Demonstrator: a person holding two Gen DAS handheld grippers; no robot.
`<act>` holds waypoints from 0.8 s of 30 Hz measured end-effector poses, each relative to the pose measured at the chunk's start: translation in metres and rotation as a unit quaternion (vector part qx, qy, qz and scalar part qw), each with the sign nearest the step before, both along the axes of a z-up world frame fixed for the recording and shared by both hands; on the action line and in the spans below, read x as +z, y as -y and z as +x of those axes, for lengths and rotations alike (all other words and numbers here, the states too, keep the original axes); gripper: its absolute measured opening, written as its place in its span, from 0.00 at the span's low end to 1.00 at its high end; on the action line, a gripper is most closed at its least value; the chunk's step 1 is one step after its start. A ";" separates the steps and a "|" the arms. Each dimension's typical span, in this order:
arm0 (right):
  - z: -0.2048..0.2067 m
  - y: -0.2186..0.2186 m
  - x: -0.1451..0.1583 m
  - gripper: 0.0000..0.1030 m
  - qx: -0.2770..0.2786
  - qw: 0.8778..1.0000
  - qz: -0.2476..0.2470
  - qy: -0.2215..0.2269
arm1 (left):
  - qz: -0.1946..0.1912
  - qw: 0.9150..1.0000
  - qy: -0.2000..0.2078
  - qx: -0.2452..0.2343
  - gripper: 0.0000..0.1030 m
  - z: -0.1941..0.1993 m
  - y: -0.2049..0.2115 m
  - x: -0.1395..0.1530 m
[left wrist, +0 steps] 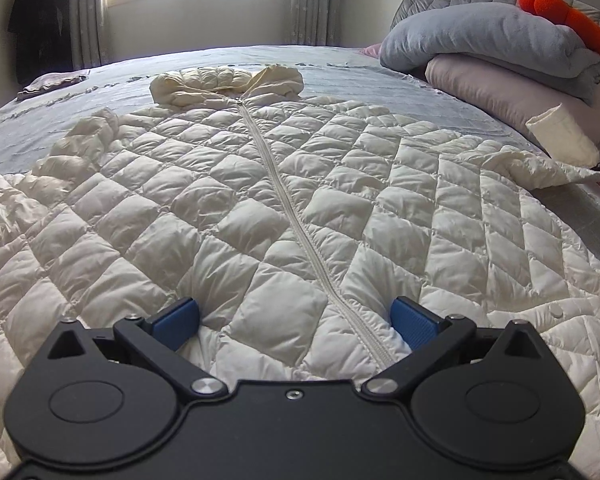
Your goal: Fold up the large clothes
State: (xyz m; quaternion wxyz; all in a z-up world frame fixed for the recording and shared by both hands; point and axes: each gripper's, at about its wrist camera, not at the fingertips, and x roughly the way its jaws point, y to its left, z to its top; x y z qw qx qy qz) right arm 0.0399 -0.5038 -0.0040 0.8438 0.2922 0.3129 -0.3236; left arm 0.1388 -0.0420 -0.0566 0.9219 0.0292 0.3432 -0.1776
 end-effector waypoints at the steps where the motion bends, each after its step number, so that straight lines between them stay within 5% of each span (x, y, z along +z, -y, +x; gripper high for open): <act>1: -0.007 0.004 0.000 0.78 -0.013 1.000 0.019 0.008 | 0.001 1.000 0.000 -0.003 1.00 0.000 -0.001 0.000; 5: -0.013 -0.003 0.007 0.79 -0.039 0.999 -0.017 -0.026 | 0.005 1.000 0.003 -0.012 1.00 0.000 -0.001 0.000; 9: -0.029 0.006 0.009 0.79 -0.089 0.996 0.020 -0.007 | 0.001 1.000 0.001 -0.012 1.00 0.001 -0.002 0.000; 13: -0.030 -0.012 0.022 0.79 -0.113 0.990 -0.062 -0.050 | 0.001 1.000 -0.003 -0.013 1.00 0.003 -0.004 0.002; 18: -0.004 -0.072 0.033 0.79 -0.027 0.989 -0.135 -0.045 | -0.022 1.000 -0.008 -0.015 1.00 0.012 -0.011 0.014; 24: 0.045 -0.105 -0.004 0.81 0.038 0.997 -0.047 -0.044 | -0.043 0.998 -0.035 0.004 1.00 0.020 -0.026 0.014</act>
